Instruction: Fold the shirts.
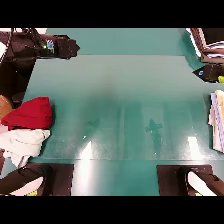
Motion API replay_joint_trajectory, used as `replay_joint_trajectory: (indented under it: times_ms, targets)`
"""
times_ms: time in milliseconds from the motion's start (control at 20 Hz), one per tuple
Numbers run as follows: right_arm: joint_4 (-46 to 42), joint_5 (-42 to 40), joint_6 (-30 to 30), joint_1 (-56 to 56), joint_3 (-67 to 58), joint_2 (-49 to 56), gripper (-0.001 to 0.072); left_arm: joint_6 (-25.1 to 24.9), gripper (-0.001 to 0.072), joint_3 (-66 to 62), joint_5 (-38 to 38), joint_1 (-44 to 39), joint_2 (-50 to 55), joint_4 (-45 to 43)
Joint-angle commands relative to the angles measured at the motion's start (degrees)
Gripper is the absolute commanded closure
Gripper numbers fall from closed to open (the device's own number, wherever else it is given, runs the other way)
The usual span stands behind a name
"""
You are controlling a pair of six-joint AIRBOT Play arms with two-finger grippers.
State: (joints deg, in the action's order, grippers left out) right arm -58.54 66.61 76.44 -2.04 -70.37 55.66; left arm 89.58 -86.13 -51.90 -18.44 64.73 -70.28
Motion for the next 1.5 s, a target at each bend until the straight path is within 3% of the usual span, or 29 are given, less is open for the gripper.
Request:
replay_joint_trajectory:
  times_ms: [0,500,650,700,750,800,900,1000,1250,1450]
  targets:
    - [0.1,0.0,0.0,0.2,0.0,0.0,0.0693,0.0,0.0684,0.0,0.0,0.0,0.0,0.0]
    - [0.1,0.0,0.0,0.2,0.0,0.0,0.0693,0.0,0.0684,0.0,0.0,0.0,0.0,0.0]
    - [0.1,0.0,0.0,0.2,0.0,0.0,0.0693,-2.3,0.0683,0.0,3.8,0.3,0.0,-2.2]
    - [0.1,-0.1,0.0,0.2,0.0,0.0,0.0693,-3.4,0.0620,0.0,1.9,1.2,0.0,-5.8]
    - [0.1,-0.1,0.0,0.2,0.0,0.0,0.0693,-1.8,0.0307,0.1,-1.6,2.4,0.0,-10.6]
    - [0.1,0.0,0.0,0.2,0.0,0.0,0.0693,1.4,0.0121,0.7,-6.3,4.2,0.0,-16.5]
    - [0.1,-0.2,0.0,0.2,0.0,0.0,0.0693,2.9,0.0155,4.1,-13.9,8.6,0.0,-25.6]
    - [0.1,-0.3,0.0,0.2,0.0,0.0,0.0693,3.6,0.0155,11.1,-15.6,13.7,0.0,-27.3]
    - [0.1,-0.3,0.0,0.2,0.0,0.0,0.0693,5.2,0.0154,32.1,-5.4,21.5,0.0,-27.2]
    - [0.1,-0.3,0.0,0.2,0.0,0.0,0.0693,7.7,0.0156,38.1,-4.3,23.5,0.0,-27.4]
